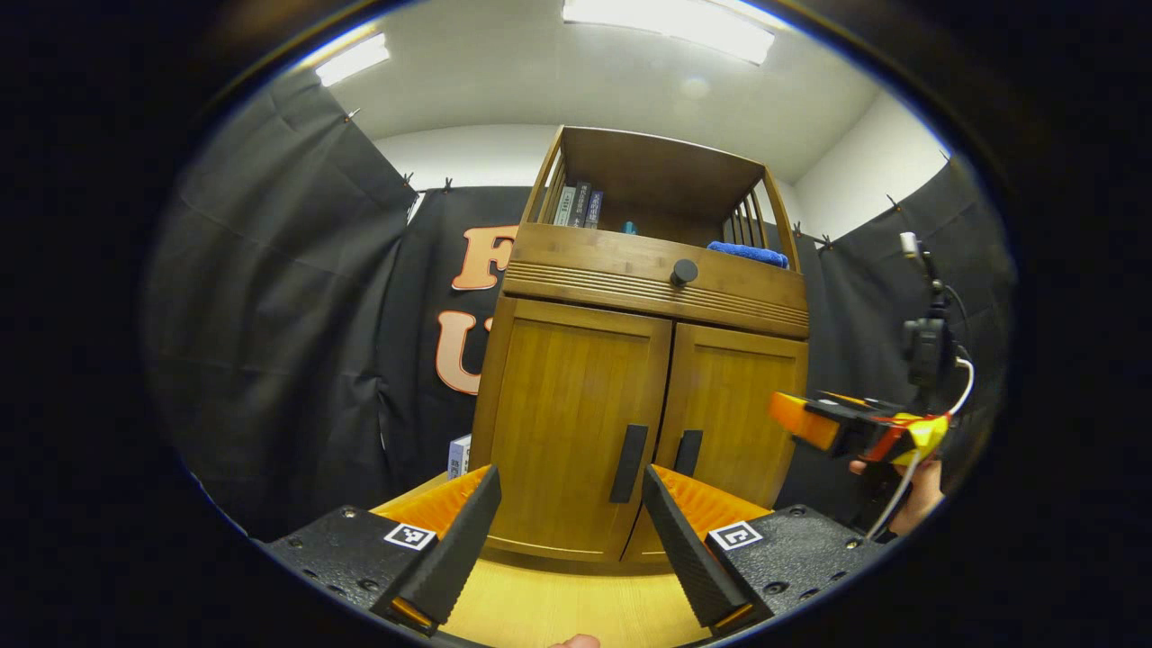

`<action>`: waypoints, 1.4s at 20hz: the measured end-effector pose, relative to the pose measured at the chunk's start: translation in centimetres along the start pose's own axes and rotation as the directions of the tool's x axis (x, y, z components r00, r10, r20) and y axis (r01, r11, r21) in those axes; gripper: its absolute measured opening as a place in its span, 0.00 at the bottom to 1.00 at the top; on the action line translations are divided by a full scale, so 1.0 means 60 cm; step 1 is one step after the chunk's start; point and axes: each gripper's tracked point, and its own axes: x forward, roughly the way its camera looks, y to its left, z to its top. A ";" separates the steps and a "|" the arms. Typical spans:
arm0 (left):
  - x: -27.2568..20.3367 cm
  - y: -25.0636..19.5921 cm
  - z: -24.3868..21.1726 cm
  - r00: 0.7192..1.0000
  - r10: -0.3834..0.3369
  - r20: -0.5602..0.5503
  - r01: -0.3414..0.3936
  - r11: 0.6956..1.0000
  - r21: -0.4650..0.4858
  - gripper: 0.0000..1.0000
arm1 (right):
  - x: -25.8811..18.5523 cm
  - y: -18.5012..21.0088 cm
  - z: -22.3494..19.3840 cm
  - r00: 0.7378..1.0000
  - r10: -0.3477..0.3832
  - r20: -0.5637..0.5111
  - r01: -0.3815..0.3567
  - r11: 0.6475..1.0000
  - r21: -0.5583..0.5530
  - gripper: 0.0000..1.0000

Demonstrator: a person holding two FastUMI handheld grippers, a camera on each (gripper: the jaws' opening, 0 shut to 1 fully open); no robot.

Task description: Open the right door of the double-door shoe cabinet with the right hand, and open the left door with the left hand.

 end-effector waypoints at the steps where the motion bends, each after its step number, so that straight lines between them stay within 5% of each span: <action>1: 0.001 0.002 0.000 1.000 0.003 0.000 -0.003 1.000 0.010 0.92 | 0.025 0.017 -0.020 1.000 0.022 -0.020 -0.022 1.000 0.005 0.98; 7: 0.011 -0.002 -0.013 1.000 0.003 -0.014 -0.002 0.998 0.056 0.97 | 0.171 0.081 -0.138 0.988 0.005 -0.151 -0.007 1.000 -0.013 0.95; 12: 0.028 -0.013 -0.045 0.999 -0.021 -0.045 0.023 0.999 0.037 0.93 | 0.236 0.098 -0.166 0.990 -0.064 -0.127 0.057 0.997 -0.058 0.97; 18: 0.049 -0.013 -0.072 0.998 -0.058 -0.030 0.059 0.998 0.031 0.93 | 0.237 0.117 -0.171 0.994 -0.048 -0.101 0.045 0.998 -0.035 0.72; 19: 0.048 -0.012 -0.077 0.998 -0.062 -0.027 0.063 0.998 0.021 0.93 | 0.236 0.123 -0.171 0.993 -0.038 -0.108 0.034 0.999 -0.037 0.74; 22: 0.054 -0.026 -0.087 0.994 -0.103 -0.026 0.102 0.995 -0.019 0.93 | 0.237 0.127 -0.174 0.988 -0.024 -0.152 0.014 0.998 -0.068 0.51; 24: 0.053 -0.028 -0.085 0.994 -0.112 -0.012 0.112 0.994 0.002 0.95 | 0.238 0.116 -0.168 0.987 -0.014 -0.159 0.013 1.000 -0.007 0.53; 28: 0.055 -0.034 -0.089 0.993 -0.115 -0.004 0.115 0.993 0.025 0.92 | 0.240 0.123 -0.168 0.985 0.010 -0.174 -0.007 1.000 0.021 0.23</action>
